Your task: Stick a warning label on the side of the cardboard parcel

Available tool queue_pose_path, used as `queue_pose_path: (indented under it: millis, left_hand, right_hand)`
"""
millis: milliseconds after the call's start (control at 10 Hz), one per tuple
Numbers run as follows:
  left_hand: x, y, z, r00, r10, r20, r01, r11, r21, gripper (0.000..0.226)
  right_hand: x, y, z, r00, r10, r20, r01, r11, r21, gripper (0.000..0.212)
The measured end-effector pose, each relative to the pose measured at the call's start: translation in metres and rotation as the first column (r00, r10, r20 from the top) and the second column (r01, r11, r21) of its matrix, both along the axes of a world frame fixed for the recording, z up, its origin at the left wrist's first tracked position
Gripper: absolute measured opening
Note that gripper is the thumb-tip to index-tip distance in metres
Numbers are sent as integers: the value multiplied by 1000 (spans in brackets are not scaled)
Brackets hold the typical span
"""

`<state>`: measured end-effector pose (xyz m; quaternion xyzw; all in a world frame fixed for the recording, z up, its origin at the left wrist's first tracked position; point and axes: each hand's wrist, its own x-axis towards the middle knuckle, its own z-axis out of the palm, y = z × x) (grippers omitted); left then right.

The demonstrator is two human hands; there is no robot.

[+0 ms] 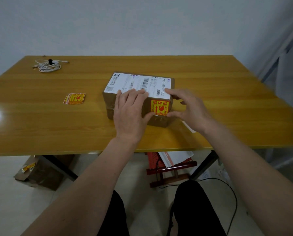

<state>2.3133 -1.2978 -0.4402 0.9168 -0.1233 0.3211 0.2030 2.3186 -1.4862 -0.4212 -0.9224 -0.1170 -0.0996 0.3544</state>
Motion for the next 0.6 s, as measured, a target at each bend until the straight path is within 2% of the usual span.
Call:
queue_pose_path:
  millis: [100, 200, 400, 600]
  left_hand:
    - [8, 0, 5, 1000, 16, -9, -16, 1000, 16, 53]
    - [14, -7, 7, 998, 56, -9, -56, 998, 21, 49]
    - [28, -10, 10, 996, 83, -18, -83, 996, 37, 44]
    - [26, -9, 34, 972, 9, -235, -14, 1000, -18, 45]
  right_hand:
    - [12, -7, 5, 1000, 24, 8, -23, 991, -132, 72]
    - [24, -9, 5, 999, 28, 25, -23, 981, -194, 70]
    - [35, -6, 6, 1000, -19, 5, 20, 975, -223, 66]
    - [24, -1, 19, 995, -78, -56, 58, 952, -301, 67]
